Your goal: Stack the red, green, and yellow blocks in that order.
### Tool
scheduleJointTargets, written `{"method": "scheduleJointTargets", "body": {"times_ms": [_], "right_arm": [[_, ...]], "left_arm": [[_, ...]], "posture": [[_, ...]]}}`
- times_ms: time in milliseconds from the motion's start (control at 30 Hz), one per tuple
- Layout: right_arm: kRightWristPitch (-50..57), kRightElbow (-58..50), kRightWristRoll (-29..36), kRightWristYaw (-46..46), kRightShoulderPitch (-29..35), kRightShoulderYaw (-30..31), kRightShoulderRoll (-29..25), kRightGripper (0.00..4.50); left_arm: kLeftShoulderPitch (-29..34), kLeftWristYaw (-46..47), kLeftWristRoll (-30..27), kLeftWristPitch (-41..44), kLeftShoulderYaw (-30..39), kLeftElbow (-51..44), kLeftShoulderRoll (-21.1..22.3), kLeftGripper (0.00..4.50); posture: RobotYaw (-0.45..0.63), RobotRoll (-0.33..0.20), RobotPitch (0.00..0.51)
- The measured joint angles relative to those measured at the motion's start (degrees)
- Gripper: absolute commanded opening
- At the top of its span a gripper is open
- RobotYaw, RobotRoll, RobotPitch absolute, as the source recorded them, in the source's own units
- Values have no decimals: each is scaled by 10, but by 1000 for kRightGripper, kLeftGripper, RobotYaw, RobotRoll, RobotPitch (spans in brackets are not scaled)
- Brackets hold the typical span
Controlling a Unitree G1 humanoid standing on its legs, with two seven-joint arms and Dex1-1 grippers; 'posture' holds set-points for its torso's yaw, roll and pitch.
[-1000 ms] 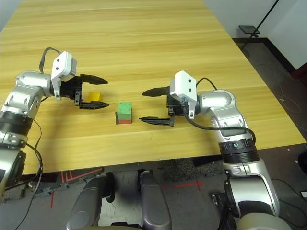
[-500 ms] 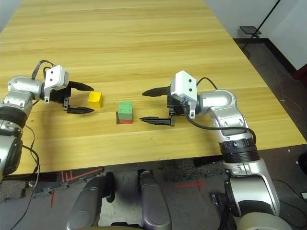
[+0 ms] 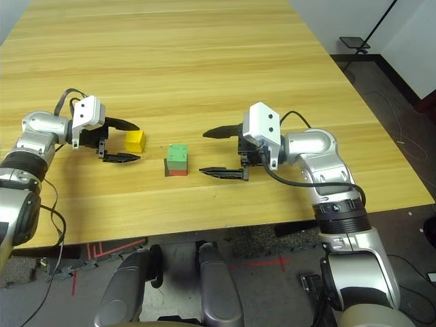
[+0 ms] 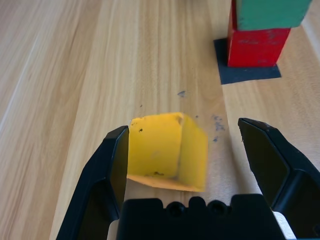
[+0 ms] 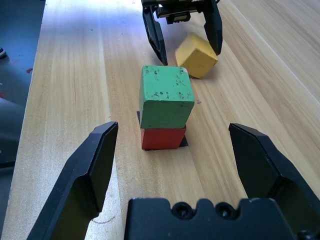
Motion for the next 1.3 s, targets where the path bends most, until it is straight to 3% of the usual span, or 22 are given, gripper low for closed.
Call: {"method": "scheduleJointTargets", "body": {"times_ms": [900, 1000, 1167, 1200, 1300], "right_arm": [[-3, 9, -1, 1, -11, 0, 5, 4500], [-3, 9, -1, 1, -11, 0, 5, 4500], [-3, 9, -1, 1, -11, 0, 5, 4500], [-3, 9, -1, 1, -11, 1, 5, 4500], [-3, 9, -1, 1, -12, 1, 5, 4500]], "left_arm": [[13, 0, 18, -2, 13, 1, -7, 4479], [21, 0, 18, -1, 13, 1, -8, 3911], [21, -1, 18, 0, 17, 1, -10, 2258], [21, -1, 17, 0, 19, 0, -10, 2076], [21, -1, 17, 4, 21, 0, -12, 2081]], "posture": [[164, 0, 212], [164, -2, 211], [165, -2, 205], [165, -2, 205], [166, -1, 202]]}}
